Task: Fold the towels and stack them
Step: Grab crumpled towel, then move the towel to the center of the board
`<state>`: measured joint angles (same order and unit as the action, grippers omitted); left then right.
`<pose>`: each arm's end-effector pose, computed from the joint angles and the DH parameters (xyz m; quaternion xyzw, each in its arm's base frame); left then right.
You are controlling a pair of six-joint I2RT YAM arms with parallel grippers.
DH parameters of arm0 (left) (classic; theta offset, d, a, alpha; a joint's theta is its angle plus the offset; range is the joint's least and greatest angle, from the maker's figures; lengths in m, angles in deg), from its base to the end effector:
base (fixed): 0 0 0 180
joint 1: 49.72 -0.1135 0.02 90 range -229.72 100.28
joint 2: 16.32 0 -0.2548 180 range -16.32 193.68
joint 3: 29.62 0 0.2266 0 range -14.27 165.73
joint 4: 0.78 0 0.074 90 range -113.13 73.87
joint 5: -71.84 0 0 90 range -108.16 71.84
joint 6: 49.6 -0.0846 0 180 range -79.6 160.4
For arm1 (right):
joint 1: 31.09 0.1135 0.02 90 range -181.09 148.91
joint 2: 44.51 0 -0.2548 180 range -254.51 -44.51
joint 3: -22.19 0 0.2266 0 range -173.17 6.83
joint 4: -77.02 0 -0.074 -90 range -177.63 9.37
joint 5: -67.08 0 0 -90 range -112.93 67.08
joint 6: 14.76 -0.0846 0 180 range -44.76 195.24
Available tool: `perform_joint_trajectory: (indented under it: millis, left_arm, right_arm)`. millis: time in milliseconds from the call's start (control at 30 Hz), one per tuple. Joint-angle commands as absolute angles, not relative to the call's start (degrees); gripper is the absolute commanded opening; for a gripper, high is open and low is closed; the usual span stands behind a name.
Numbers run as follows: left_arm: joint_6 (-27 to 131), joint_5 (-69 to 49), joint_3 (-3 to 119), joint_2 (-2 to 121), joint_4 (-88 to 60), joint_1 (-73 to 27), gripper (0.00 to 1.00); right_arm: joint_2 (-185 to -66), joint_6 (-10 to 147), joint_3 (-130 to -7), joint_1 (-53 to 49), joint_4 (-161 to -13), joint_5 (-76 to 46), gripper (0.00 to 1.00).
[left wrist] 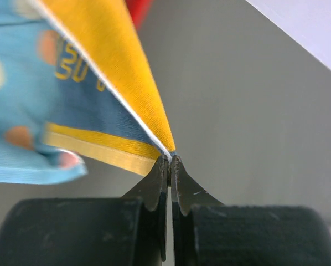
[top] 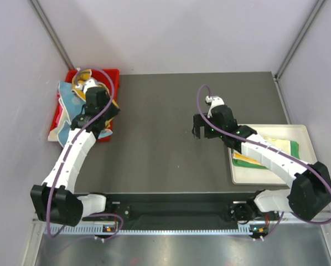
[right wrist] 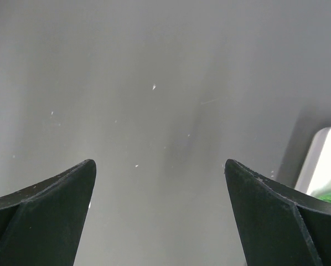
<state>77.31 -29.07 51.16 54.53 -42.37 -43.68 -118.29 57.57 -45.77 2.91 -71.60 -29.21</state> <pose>0.2934 -0.0149 0.3108 -0.2760 0.8255 -0.1004 0.4819 0.2540 0.1602 0.2396 -0.1029 0.8888 0.1492 0.4210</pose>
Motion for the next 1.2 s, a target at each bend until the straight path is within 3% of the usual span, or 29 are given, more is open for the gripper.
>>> perform_joint_trajectory:
  millis: [0, 333, 633, 933, 1067, 1133, 1167]
  left_arm:
    - [75.5, -27.4, 56.0, 51.3, -45.0, -36.7, 0.00]
    - [74.5, -22.6, 59.8, 50.2, -48.1, -16.5, 0.00]
    - [78.6, -30.2, 54.8, 54.5, -40.1, 16.6, 0.00]
    - [88.6, -29.7, 35.9, 51.5, -22.3, 29.5, 0.00]
    - [96.4, -34.6, 28.5, 46.3, -24.4, 31.4, 0.00]
    - [101.8, -43.1, 27.0, 42.6, -31.7, 31.4, 0.00]
    - [103.9, -47.1, 27.5, 41.7, -35.7, 31.4, 0.11]
  right_arm:
    - [-116.0, 56.3, -49.6, 2.3, -72.2, -32.7, 1.00]
    - [-113.4, 53.4, -53.3, 2.2, -68.2, -37.9, 1.00]
    - [-113.2, 53.8, -54.3, 1.7, -65.6, -41.1, 1.00]
    - [-116.8, 56.3, -52.8, 1.2, -68.5, -38.1, 1.00]
    - [-123.9, 58.0, -55.0, 1.3, -71.5, -31.0, 1.00]
    - [-128.8, 58.3, -57.1, 1.4, -74.3, -25.7, 1.00]
    - [-130.6, 58.6, -57.9, 1.9, -75.2, -23.2, 1.00]
